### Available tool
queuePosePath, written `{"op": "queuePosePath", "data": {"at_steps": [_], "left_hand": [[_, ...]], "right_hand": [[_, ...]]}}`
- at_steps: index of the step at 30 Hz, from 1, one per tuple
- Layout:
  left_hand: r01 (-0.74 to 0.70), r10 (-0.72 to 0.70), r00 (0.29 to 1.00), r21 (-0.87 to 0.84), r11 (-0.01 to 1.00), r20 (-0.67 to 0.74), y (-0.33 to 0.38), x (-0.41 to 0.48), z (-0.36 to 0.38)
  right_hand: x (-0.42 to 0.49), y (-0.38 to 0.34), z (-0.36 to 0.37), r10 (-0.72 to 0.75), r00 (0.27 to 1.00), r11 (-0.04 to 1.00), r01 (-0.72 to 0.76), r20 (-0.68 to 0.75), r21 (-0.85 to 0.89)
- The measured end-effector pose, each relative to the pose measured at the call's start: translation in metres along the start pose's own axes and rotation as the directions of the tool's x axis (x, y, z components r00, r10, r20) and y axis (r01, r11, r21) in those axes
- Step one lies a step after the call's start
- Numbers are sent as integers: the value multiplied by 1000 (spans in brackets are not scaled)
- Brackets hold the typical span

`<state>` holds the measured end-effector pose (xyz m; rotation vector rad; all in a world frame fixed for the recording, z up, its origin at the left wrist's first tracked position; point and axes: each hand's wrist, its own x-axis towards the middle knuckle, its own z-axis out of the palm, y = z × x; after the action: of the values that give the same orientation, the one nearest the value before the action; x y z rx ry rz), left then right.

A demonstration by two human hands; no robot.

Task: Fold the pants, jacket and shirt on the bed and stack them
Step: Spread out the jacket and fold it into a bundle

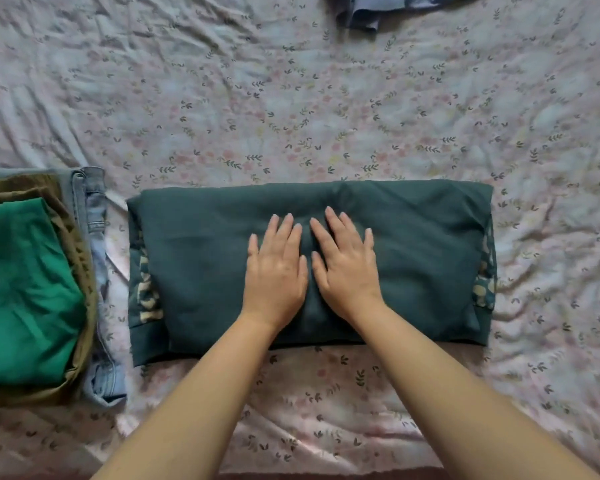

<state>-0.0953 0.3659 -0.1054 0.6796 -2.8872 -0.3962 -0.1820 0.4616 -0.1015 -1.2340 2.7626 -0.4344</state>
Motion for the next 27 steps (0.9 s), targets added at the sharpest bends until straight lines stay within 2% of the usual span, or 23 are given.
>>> {"op": "queuePosePath", "data": {"at_steps": [1,3,5,8,11,14,16,18,19,21,23,27], "left_hand": [[-15,11,999,68,998,49,-5,-3,13],[-12,3,998,159,987,55,-21,-8,33],[29,-30,1000,143,989,3,-29,-7,41],[94,-87,994,116,989,-72,-30,-4,39],[81,-65,990,121,989,-129,-29,-5,33],[-18,39,977,102,995,-208,-10,-8,18],[-106,109,968,29,994,-224,13,-12,11],[-130,124,972,-18,991,-197,34,-18,13],[-109,104,981,-19,994,-165,40,-22,18],[-36,37,996,15,999,-84,47,-29,28],[19,-18,1000,45,999,-15,49,-32,36],[42,-42,999,10,999,24,49,-32,37]], "right_hand": [[0,10,9,4,1000,998,-4,13,-64],[-2,41,19,-5,999,986,10,34,-164],[-4,79,16,34,999,982,-27,34,-187],[-8,129,-2,213,972,970,-198,101,-143],[-26,161,-21,296,952,946,-280,80,-162],[-53,167,-45,447,895,895,-447,10,3],[-70,158,-61,611,791,772,-588,-25,242],[-80,147,-67,711,702,610,-647,45,457],[-81,142,-66,719,687,562,-663,105,494],[-79,137,-63,685,710,558,-657,166,507],[-71,141,-61,671,722,546,-633,165,550],[-54,143,-65,597,778,464,-535,197,706]]}}
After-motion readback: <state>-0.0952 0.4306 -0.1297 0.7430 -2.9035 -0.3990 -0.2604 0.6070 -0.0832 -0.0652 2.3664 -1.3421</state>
